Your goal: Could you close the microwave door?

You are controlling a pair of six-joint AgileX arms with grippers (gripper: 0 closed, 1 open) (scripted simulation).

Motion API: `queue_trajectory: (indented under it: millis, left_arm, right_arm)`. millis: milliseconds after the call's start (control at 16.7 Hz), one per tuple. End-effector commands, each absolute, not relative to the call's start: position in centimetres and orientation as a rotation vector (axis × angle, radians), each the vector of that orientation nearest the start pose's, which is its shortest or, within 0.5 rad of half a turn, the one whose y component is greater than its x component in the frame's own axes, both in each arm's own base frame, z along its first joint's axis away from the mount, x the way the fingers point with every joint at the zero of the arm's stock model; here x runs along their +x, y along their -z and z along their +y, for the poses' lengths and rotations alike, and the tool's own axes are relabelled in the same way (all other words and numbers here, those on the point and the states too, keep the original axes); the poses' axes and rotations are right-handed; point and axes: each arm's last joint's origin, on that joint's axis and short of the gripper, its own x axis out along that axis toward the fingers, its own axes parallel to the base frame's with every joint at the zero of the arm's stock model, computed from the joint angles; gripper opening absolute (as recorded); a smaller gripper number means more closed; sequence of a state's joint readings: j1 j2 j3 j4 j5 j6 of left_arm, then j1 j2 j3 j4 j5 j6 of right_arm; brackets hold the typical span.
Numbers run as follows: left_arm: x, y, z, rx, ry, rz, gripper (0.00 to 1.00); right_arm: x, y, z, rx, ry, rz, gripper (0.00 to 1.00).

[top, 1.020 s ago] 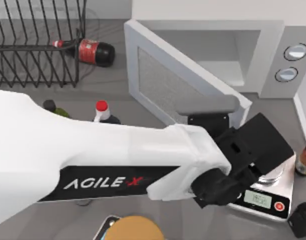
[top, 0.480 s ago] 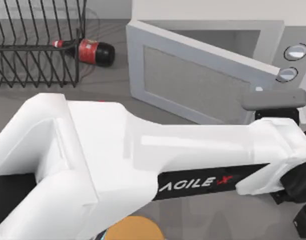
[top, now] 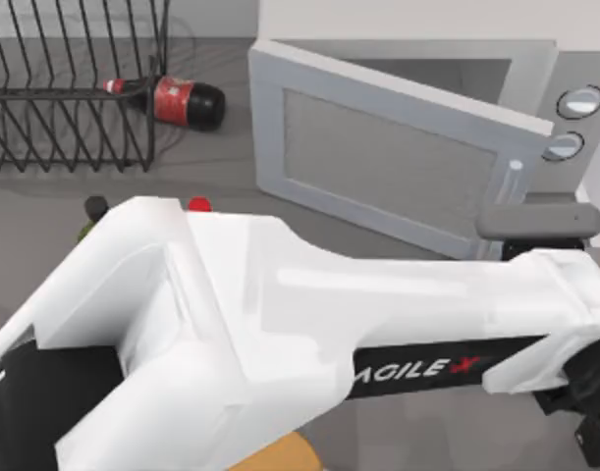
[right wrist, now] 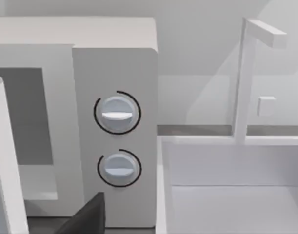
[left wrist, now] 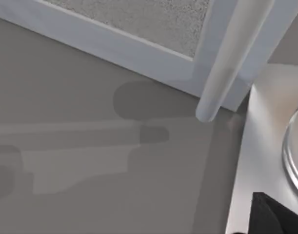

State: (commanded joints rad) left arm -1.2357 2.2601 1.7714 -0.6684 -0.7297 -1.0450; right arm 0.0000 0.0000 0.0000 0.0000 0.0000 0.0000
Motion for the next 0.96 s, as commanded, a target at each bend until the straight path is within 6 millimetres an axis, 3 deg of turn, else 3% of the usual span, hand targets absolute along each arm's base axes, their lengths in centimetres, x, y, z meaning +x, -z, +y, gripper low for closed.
queue_trajectory:
  millis: [180,420,780,960]
  left_arm:
    - [18.4,-16.7,-44.3,-0.014,0.070,0.755,0.00]
    - [21.4,-18.1,-44.5,-0.017,0.082,0.750,0.00]
    - [27.2,-15.8,-43.9,-0.022,0.046,0.750,0.00]
    - [28.1,-14.8,-44.1,-0.028,0.044,0.750,0.00]
  right_arm:
    - [10.6,-16.0,-0.1,0.000,0.000,0.000,1.00]
    - [10.6,-16.0,-0.1,0.000,0.000,0.000,1.00]
    - [10.6,-16.0,-0.1,0.000,0.000,0.000,1.00]
    - [10.6,-16.0,-0.1,0.000,0.000,0.000,1.00]
